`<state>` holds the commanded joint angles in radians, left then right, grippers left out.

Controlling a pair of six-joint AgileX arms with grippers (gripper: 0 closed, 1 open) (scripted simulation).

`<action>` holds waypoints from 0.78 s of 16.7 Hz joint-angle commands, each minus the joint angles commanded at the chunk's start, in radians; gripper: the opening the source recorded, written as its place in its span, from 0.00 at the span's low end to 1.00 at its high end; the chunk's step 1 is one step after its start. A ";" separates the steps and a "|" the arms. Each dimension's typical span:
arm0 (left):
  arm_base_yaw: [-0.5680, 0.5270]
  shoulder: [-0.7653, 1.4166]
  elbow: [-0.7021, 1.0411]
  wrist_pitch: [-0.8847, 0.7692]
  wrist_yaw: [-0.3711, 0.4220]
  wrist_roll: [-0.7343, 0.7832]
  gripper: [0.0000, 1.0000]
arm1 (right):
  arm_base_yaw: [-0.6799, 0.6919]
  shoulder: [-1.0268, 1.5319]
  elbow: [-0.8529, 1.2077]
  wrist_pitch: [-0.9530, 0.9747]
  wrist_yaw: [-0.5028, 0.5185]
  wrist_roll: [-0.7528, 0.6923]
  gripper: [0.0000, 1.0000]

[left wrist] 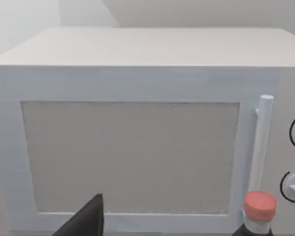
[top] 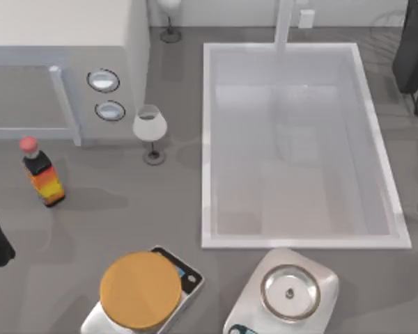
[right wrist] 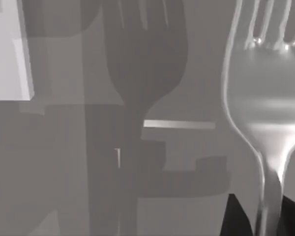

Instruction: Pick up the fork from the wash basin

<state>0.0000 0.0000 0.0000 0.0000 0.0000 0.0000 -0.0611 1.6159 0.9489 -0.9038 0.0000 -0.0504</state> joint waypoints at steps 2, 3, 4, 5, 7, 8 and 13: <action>0.000 0.000 0.000 0.000 0.000 0.000 1.00 | 0.000 0.000 0.000 0.000 0.000 0.000 0.23; 0.000 0.000 0.000 0.000 0.000 0.000 1.00 | 0.000 0.000 0.000 0.000 0.000 0.000 0.30; 0.000 0.000 0.000 0.000 0.000 0.000 1.00 | 0.000 0.000 0.000 0.000 0.000 0.000 0.38; 0.000 0.000 0.000 0.000 0.000 0.000 1.00 | 0.000 0.000 0.000 0.000 0.000 0.000 0.45; 0.000 0.000 0.000 0.000 0.000 0.000 1.00 | 0.000 0.000 0.000 0.000 0.000 0.000 0.60; 0.000 0.000 0.000 0.000 0.000 0.000 1.00 | 0.000 0.000 0.000 0.000 0.000 0.000 0.68; 0.000 0.000 0.000 0.000 0.000 0.000 1.00 | 0.000 0.000 0.000 0.000 0.000 0.000 1.00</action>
<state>0.0000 0.0000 0.0000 0.0000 0.0000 0.0000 -0.0611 1.6159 0.9489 -0.9038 0.0000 -0.0504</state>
